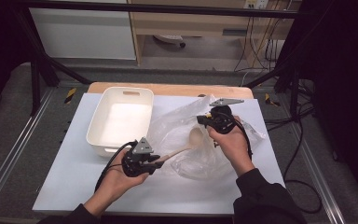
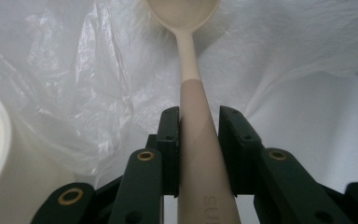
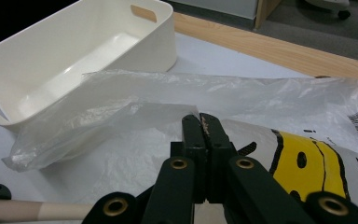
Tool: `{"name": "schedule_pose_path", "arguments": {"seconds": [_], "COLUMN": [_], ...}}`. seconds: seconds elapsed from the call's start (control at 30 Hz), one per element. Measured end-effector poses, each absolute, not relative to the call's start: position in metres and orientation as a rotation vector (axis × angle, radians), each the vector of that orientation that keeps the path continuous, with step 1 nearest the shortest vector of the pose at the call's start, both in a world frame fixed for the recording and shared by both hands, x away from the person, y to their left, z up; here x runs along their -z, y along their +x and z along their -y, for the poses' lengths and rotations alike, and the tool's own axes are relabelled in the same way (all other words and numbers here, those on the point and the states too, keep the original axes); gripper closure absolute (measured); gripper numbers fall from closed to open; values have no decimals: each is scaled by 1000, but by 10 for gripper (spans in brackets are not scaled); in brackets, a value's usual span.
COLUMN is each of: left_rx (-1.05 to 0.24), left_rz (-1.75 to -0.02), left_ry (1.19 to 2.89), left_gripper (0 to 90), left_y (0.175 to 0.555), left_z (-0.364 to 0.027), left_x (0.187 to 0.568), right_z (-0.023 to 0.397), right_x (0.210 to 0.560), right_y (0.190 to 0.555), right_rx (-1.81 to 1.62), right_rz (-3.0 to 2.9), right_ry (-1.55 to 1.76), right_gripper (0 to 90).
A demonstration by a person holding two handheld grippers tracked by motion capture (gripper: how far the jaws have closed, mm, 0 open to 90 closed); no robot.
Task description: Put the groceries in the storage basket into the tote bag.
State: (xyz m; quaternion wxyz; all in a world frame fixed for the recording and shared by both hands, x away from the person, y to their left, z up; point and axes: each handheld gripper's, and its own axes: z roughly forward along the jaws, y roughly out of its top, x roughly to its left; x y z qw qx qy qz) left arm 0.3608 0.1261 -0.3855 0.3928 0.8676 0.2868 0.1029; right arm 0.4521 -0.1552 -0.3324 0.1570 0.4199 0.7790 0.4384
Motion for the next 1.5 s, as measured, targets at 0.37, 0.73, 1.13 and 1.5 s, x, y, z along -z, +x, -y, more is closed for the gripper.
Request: {"name": "schedule_pose_path", "arguments": {"seconds": [0.37,0.73,1.13,1.5], "left_rx": [-271,-269,-261,-259], "left_rz": [-706,-729,-735,-735], "left_ry": [2191,2169,2144,2125], "left_gripper": [700,700,700,700], "left_y": [368,381,393,406], "left_z": [-105,-95,-85,-67], "left_x": [382,390,395,397], "right_z": [156,155,154,155], "right_x": [333,332,330,331], "right_y": [451,449,446,442], "right_rx": [-1259,-1271,-1276,-1283], "right_rz": [-2231,-2230,-2235,-2238], "right_ry": [1188,1183,1169,1161], "right_gripper": [900,900,900,900]}}
